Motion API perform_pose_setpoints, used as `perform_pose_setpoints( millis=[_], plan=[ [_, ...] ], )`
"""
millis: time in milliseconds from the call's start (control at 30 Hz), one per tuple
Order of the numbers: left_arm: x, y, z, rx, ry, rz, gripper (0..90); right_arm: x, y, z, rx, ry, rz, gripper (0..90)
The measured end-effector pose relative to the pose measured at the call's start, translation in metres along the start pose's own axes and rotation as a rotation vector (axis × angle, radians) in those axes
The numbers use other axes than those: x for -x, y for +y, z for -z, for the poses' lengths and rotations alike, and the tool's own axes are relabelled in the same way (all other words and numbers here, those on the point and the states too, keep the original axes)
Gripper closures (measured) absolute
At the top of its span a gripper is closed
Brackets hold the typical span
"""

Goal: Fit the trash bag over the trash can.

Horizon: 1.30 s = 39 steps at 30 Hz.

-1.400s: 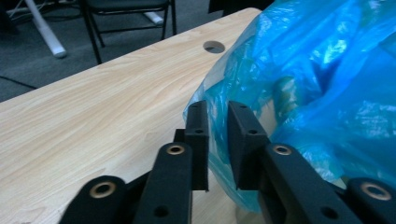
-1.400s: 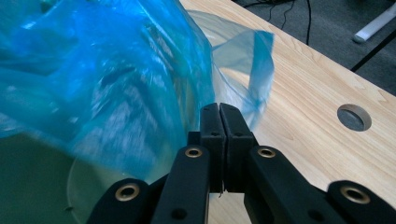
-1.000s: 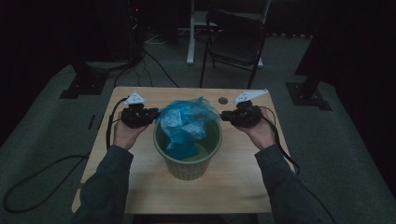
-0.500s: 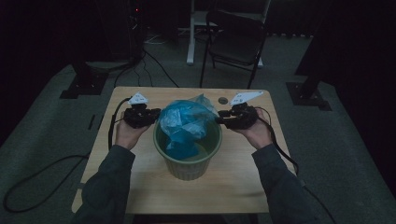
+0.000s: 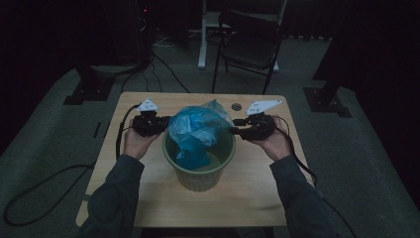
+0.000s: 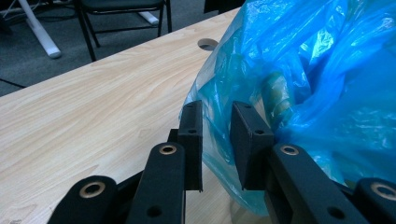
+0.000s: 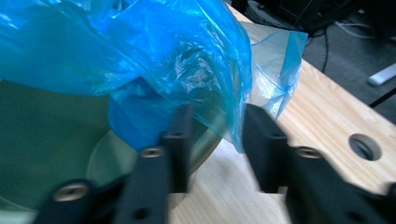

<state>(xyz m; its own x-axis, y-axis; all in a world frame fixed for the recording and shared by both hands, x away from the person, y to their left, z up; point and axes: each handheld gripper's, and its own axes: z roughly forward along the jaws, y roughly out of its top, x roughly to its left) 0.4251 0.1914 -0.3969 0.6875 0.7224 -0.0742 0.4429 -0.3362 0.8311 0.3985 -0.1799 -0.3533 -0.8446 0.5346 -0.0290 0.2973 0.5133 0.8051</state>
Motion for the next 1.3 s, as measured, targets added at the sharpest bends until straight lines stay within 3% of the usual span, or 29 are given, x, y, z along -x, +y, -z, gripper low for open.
perform_pose_setpoints(
  millis=[100,300,433,500,600,633,733,867,1300],
  plan=[
    [0.0,0.0,0.0,0.002,0.001,0.001,74.8,-0.003,0.003,-0.004,-0.008,-0.011,0.017,51.7],
    [0.0,0.0,0.001,0.0,0.001,0.001,74.6,-0.007,0.004,-0.007,-0.011,0.01,0.034,49.8],
    [0.001,0.0,0.0,0.0,0.0,-0.001,74.5,-0.004,0.005,-0.009,-0.014,0.002,0.016,48.0],
    [0.001,0.0,0.0,-0.001,0.002,-0.002,74.5,-0.002,0.006,-0.012,-0.023,-0.01,0.013,53.7],
    [0.0,-0.001,0.0,-0.002,-0.001,-0.002,74.5,0.0,0.006,-0.013,-0.015,0.014,0.0,76.5],
    [0.0,-0.001,0.0,-0.002,-0.001,-0.002,74.4,0.0,0.006,-0.013,-0.015,0.014,0.0,76.5],
    [0.0,-0.002,0.0,-0.002,-0.002,0.0,74.4,0.002,0.003,-0.008,0.001,0.001,-0.029,88.3],
    [0.0,-0.004,0.0,0.004,-0.008,0.008,74.4,0.003,-0.001,-0.003,-0.017,-0.018,-0.044,90.0],
    [0.0,-0.014,0.01,0.016,-0.023,0.018,73.5,-0.012,-0.02,0.009,-0.036,0.02,-0.039,90.0]
  ],
)
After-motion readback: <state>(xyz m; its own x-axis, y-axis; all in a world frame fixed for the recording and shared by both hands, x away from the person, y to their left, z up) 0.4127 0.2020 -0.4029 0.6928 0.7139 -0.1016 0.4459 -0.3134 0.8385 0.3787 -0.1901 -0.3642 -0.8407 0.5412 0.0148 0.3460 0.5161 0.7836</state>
